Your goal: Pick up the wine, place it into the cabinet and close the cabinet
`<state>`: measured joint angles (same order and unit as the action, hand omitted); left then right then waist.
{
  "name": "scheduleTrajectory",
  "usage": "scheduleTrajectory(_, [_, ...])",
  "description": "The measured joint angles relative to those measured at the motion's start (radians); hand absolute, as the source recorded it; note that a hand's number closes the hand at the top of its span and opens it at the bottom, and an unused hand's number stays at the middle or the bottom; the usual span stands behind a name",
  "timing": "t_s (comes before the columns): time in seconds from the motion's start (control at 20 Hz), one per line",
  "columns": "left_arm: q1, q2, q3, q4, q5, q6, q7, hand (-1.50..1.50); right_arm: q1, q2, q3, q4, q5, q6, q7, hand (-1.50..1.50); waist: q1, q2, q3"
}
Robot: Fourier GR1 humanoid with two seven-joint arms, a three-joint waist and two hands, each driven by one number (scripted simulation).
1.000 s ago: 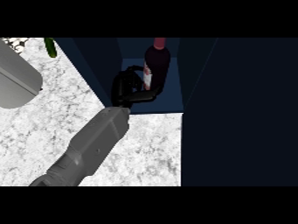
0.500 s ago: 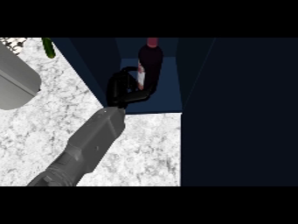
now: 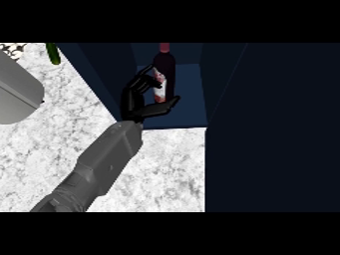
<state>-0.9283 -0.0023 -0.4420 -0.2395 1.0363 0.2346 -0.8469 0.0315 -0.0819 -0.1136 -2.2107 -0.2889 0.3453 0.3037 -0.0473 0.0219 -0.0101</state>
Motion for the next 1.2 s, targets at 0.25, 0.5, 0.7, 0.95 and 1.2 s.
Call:
scheduleTrajectory(0.25, [0.007,0.0,-0.004,-0.022,-0.014,-0.028,-0.019,-1.5,0.006,-0.005,-0.005,-0.016,-0.002,-0.001,0.008,-1.5,0.008,0.003,-0.004])
scheduleTrajectory(0.5, [0.04,0.001,-0.03,-0.094,-0.03,-0.005,-0.019,-1.5,0.001,-0.003,-0.001,-0.011,0.015,-0.011,0.016,-1.5,0.026,-0.004,-0.003])
scheduleTrajectory(0.7, [0.096,0.006,-0.058,-0.2,-0.053,0.036,-0.005,-1.5,0.037,0.001,-0.001,-0.045,0.005,-0.005,0.016,-1.5,0.043,-0.016,0.001])
scheduleTrajectory(0.95, [0.195,0.047,-0.111,-0.408,-0.102,0.101,0.056,-1.5,0.061,0.023,0.033,-0.078,0.04,-0.017,0.02,-1.5,0.058,-0.025,0.006])
scheduleTrajectory(1.2, [0.338,0.137,-0.198,-0.719,-0.155,0.165,0.153,-1.5,0.037,0.018,0.024,-0.058,0.041,-0.024,0.026,-1.5,0.074,-0.032,0.01])
